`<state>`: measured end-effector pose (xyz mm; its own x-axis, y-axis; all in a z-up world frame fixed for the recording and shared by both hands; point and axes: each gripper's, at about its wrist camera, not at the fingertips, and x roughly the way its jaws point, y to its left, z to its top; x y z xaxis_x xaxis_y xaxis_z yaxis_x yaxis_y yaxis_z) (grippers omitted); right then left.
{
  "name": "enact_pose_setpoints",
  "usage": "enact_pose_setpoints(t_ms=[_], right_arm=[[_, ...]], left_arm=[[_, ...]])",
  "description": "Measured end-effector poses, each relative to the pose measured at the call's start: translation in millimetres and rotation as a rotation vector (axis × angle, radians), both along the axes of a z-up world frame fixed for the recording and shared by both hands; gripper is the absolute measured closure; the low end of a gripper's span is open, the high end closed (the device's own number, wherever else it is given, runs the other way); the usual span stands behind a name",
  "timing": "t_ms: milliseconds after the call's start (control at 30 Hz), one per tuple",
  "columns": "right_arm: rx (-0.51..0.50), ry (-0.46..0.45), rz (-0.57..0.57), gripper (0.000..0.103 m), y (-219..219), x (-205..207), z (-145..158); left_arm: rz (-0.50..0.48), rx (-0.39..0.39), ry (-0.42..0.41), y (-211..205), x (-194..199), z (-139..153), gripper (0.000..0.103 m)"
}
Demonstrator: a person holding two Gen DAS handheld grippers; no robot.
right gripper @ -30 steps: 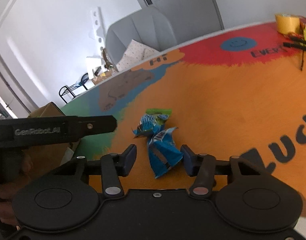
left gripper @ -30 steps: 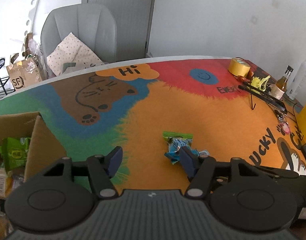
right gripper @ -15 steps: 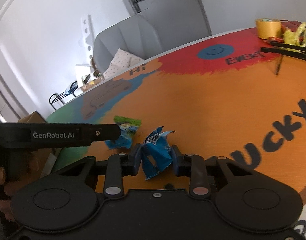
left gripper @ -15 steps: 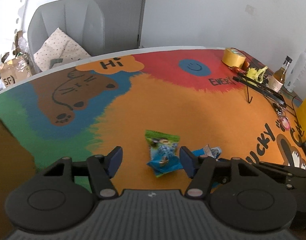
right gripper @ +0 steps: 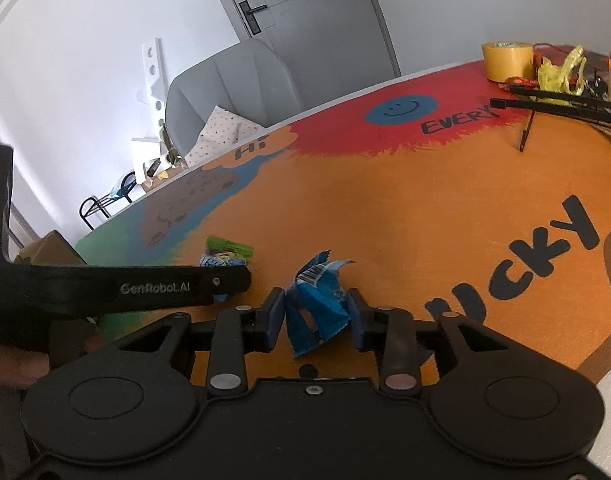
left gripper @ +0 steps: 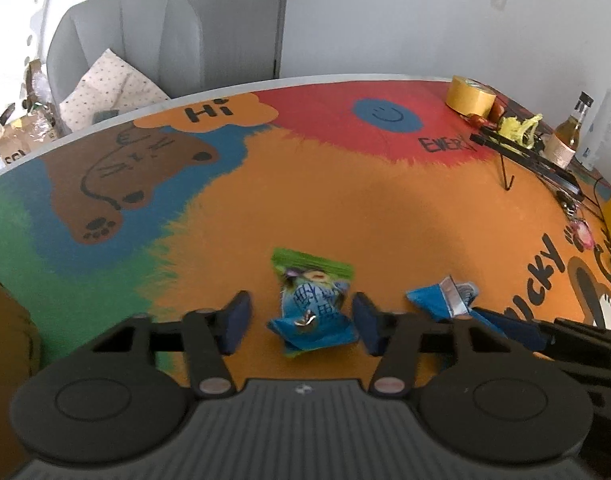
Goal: Organize snacks
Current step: 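Grasp the green-wrapped snack with the left tool while the right grasps the blue candy, then carry the green snack and blue candy into the box and open both tools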
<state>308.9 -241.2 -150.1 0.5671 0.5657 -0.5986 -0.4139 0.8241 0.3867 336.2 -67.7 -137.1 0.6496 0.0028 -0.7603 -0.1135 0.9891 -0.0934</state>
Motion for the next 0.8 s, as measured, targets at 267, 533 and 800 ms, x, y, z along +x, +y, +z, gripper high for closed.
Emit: enact_pose_setpoints(t_ms=[267, 533, 800], right_arm=[[0.02, 0.013, 0.03, 0.074, 5, -6, 1], [0.052, -0.016, 0.022, 0.075, 4, -25, 13], [0.053, -0.063, 0.017, 0.075, 6, -44, 33]], left_arm=[[0.007, -0.023, -0.011, 7, -18, 7, 0.071], [0.02, -0.013, -0.047, 13, -45, 24, 0.072], [0.031, -0.012, -0.11, 18, -75, 47, 0.072]])
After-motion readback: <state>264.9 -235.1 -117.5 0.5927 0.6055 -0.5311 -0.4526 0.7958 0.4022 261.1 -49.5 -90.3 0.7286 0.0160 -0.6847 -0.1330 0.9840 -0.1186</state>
